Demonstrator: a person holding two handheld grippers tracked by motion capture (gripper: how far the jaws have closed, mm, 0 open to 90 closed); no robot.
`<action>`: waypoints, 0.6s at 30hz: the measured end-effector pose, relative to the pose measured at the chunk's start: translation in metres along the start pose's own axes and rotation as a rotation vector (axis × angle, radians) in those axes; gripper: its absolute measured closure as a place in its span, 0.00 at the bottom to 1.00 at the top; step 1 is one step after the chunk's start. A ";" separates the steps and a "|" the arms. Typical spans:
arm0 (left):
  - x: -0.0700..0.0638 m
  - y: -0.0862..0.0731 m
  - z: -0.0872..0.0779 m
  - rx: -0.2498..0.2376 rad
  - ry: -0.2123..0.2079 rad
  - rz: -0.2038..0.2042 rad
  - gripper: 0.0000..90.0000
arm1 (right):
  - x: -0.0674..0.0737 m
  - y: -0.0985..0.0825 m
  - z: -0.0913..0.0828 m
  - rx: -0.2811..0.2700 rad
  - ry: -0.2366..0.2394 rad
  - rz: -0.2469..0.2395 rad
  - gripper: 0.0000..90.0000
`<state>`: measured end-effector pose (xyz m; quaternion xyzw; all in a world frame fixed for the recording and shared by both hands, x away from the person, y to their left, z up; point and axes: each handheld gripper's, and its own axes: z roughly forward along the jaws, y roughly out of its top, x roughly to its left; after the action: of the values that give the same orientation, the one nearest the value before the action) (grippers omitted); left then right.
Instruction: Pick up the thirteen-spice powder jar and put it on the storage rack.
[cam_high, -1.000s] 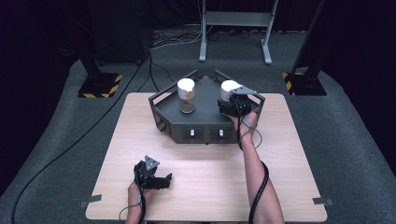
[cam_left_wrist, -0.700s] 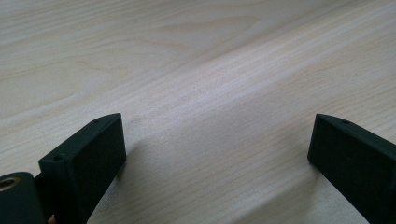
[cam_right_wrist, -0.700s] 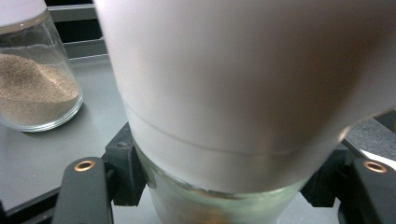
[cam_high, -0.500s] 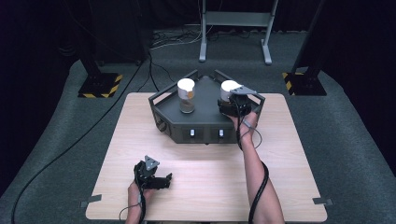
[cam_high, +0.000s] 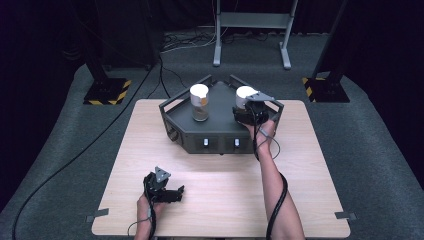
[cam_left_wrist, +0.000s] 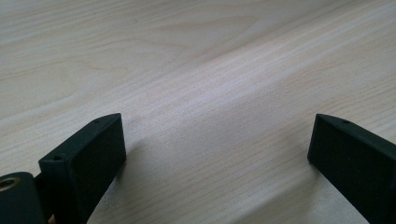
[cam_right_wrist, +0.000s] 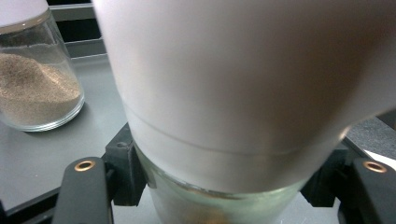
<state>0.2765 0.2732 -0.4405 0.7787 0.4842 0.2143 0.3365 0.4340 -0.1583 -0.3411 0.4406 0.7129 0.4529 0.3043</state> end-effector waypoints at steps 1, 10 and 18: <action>0.000 0.000 0.000 0.000 0.000 0.000 0.04 | 0.000 0.000 0.000 0.001 0.000 0.000 0.34; 0.000 0.000 0.000 0.000 0.001 0.001 0.04 | -0.002 0.000 0.000 0.001 0.010 -0.007 0.34; 0.000 0.000 0.000 0.000 0.000 0.000 0.04 | -0.002 0.001 0.000 0.005 0.012 -0.010 0.34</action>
<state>0.2765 0.2733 -0.4405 0.7787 0.4842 0.2142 0.3365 0.4353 -0.1603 -0.3402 0.4350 0.7179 0.4524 0.3011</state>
